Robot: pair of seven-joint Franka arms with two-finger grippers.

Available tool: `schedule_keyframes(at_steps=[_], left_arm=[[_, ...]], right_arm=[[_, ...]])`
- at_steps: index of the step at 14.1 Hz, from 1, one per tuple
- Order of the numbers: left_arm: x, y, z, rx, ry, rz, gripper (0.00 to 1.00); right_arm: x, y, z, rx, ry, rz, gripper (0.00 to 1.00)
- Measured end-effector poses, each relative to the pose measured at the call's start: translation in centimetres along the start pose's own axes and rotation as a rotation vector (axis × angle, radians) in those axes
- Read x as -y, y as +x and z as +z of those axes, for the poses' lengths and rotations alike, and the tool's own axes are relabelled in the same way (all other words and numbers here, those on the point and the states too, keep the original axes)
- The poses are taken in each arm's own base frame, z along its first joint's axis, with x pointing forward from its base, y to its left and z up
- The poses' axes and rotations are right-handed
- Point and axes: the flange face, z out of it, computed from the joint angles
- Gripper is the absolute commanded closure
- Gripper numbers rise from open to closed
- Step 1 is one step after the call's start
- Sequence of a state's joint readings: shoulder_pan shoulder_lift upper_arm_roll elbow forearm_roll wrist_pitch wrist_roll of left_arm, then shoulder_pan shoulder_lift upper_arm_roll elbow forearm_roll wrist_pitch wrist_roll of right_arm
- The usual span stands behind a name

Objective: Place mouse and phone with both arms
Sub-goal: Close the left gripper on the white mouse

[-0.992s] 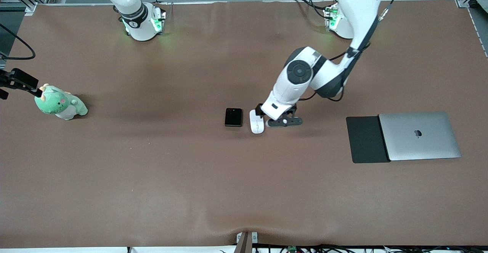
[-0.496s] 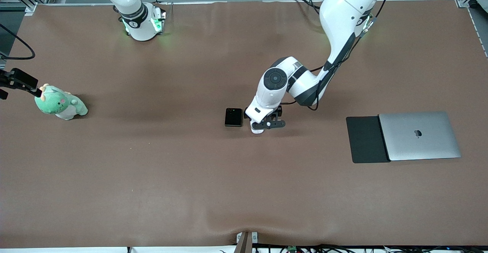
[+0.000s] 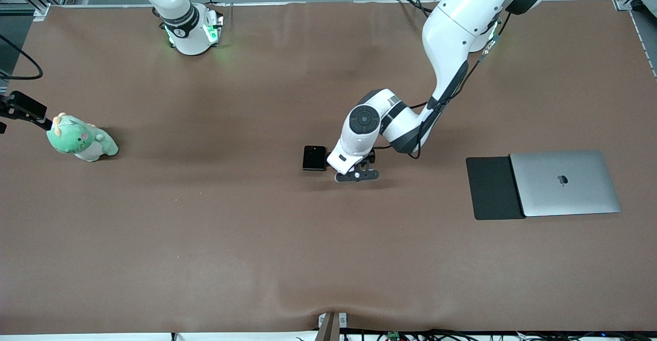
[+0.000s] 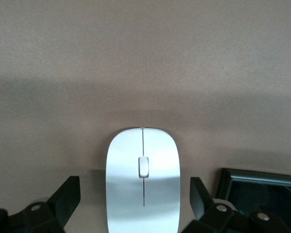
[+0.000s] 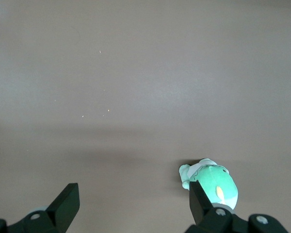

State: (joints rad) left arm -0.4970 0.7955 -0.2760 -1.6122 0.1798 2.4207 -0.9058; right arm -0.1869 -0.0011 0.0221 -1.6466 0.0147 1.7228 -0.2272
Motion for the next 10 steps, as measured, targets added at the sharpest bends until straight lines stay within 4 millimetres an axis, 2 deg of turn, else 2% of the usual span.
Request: schedule_keyframes(at_steps=[4, 5, 7, 8, 10], left_arm=[[0.0, -0.18, 1.02, 0.011, 0.006, 0.001, 0.01], [-0.08, -0.19, 0.97, 0.01, 0.005, 0.002, 0.21], [-0.04, 0.2, 0.71, 0.003, 0.003, -0.002, 0.41], [0.1, 0.51, 0.58, -0.001, 0.002, -0.006, 0.46], [0.29, 0.74, 0.39, -0.001, 0.007, -0.011, 0.49]], right_arm=[[0.01, -0.01, 0.06, 0.001, 0.0, -0.001, 0.0], [0.01, -0.01, 0.06, 0.001, 0.0, -0.001, 0.0], [0.01, -0.01, 0.07, 0.001, 0.0, -0.001, 0.0], [0.01, -0.01, 0.07, 0.001, 0.0, -0.001, 0.0], [0.01, -0.01, 0.07, 0.001, 0.0, -0.001, 0.0]])
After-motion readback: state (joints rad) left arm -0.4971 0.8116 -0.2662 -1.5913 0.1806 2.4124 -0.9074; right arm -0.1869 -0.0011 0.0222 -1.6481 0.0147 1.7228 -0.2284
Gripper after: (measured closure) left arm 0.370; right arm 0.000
